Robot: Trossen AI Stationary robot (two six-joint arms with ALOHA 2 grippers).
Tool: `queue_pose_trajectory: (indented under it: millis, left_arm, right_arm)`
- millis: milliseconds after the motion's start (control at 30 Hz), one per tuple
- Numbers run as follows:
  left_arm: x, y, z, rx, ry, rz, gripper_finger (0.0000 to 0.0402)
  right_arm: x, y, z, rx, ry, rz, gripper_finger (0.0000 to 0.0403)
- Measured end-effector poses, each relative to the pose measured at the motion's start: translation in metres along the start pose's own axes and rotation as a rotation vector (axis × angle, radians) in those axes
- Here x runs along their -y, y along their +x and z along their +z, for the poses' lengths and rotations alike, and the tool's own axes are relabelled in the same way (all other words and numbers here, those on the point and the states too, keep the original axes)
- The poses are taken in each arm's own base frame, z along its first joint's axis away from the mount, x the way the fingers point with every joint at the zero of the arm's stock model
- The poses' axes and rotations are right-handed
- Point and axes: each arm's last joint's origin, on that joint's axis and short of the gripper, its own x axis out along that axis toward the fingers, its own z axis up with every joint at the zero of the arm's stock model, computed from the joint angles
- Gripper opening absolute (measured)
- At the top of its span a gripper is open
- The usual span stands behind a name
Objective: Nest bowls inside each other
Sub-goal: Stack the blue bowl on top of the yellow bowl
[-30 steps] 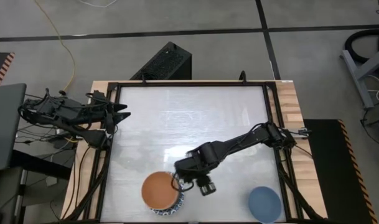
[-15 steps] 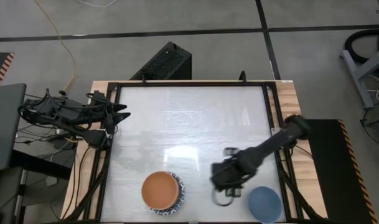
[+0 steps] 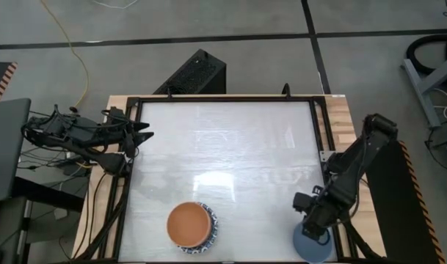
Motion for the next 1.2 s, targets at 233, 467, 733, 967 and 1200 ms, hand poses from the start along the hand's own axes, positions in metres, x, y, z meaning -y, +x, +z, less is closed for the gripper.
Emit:
queue_pose_trajectory:
  millis: [233, 467, 733, 967, 1200]
  left_arm:
    - [0.0, 0.0, 0.0, 0.007, 0.0, 0.009, 0.0221]
    - [-0.001, 0.0, 0.0, 0.014, 0.0, 0.02, 0.0221]
    - [-0.002, 0.0, -0.001, 0.008, 0.011, 0.035, 0.0221]
    - [-0.002, 0.0, -0.002, -0.001, 0.011, 0.041, 0.0221]
    - [-0.003, 0.0, -0.002, -0.003, 0.001, 0.043, 0.0221]
  right_arm:
    - [0.002, 0.024, -0.009, -0.017, -0.09, -0.048, 0.0187]
    - [0.002, 0.048, -0.005, -0.039, -0.185, -0.119, 0.0211]
    - [-0.001, 0.066, 0.002, -0.061, -0.274, -0.132, 0.0208]
    - [-0.002, 0.075, 0.016, -0.103, -0.231, -0.114, 0.0079]
    - [0.001, 0.06, 0.049, -0.07, -0.034, -0.034, 0.0013]
